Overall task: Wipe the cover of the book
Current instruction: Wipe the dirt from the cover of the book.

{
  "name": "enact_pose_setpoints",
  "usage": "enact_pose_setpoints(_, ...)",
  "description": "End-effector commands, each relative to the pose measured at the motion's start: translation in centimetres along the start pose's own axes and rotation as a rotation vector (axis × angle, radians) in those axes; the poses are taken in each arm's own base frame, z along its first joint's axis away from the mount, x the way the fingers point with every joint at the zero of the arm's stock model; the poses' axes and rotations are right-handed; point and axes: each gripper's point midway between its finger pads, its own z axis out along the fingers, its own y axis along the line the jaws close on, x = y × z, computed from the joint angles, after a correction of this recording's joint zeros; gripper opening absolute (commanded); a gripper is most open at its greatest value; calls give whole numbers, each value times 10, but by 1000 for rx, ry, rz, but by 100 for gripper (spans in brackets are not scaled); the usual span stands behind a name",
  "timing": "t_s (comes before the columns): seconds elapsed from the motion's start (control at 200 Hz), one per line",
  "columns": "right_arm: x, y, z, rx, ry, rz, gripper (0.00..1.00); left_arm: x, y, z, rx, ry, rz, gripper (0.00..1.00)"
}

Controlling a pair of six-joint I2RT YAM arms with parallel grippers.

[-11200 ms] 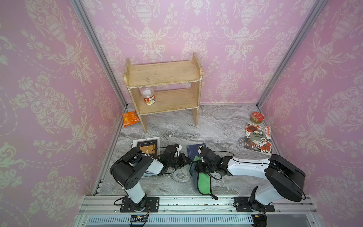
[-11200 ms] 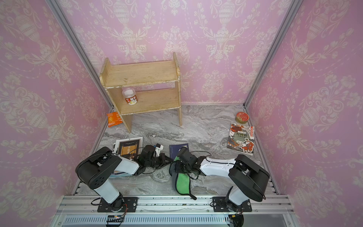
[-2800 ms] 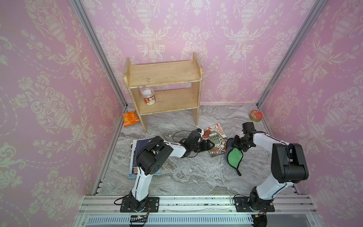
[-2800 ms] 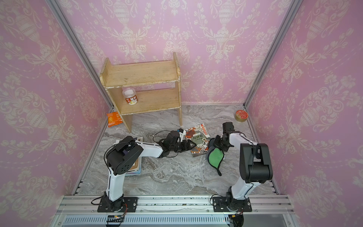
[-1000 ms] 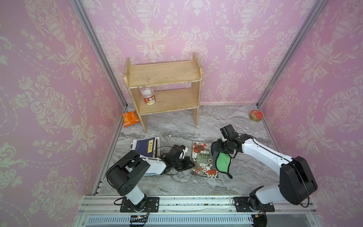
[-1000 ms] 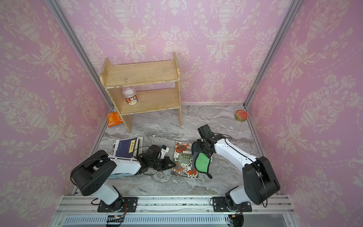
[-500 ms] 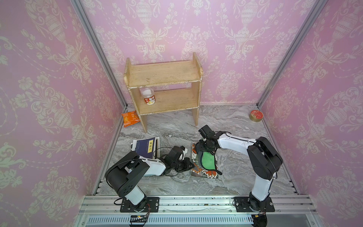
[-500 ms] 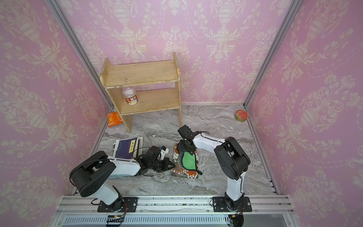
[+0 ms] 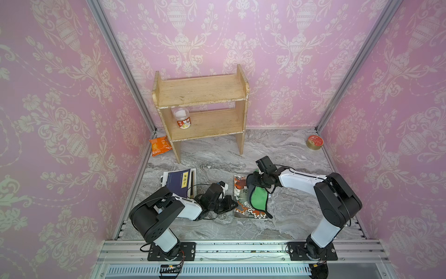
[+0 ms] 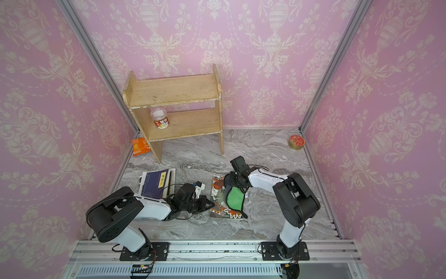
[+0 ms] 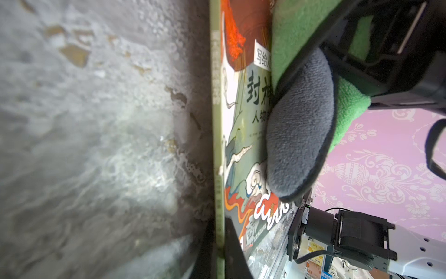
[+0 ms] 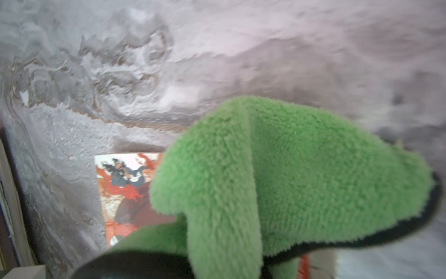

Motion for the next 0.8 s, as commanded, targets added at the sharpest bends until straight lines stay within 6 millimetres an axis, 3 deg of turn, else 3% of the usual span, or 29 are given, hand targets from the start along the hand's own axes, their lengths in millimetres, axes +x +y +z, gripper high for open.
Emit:
enact_pose_setpoints(0.0, 49, -71, 6, 256, 125, 40, 0, 2, 15, 3, -48, -12, -30, 0)
enact_pose_setpoints(0.125, 53, -45, 28, 178, 152, 55, 0, 3, 12, 4, -45, -6, -24, 0)
enact_pose_setpoints(0.33, 58, 53, 66, 58, 204, -73, 0, 6, 12, 6, -49, -8, -27, 0)
enact_pose_setpoints(0.34, 51, 68, 65, 27, 190, -79, 0, 6, 12, 6, -48, -9, -26, 0)
enact_pose_setpoints(0.43, 50, 88, 68, -14, 206, -93, 0, 7, 13, 6, -47, -15, -34, 0)
enact_pose_setpoints(0.475, 50, 84, 67, -8, 205, -96, 0, 6, 14, 6, -46, -23, -38, 0)
enact_pose_setpoints(0.55, 44, 62, 59, 19, 187, -79, 0, 6, 16, 6, -48, -31, -46, 0)
enact_pose_setpoints(0.57, 51, 44, 59, 47, 200, -68, 0, 6, 16, 5, -47, -35, -48, 0)
enact_pose_setpoints(0.721, 44, -41, 36, 121, 171, 75, 0, 4, 17, 5, -48, -48, -51, 0)
enact_pose_setpoints(0.796, 45, -70, 28, 166, 168, 112, 0, 4, 17, 5, -47, -45, -48, 0)
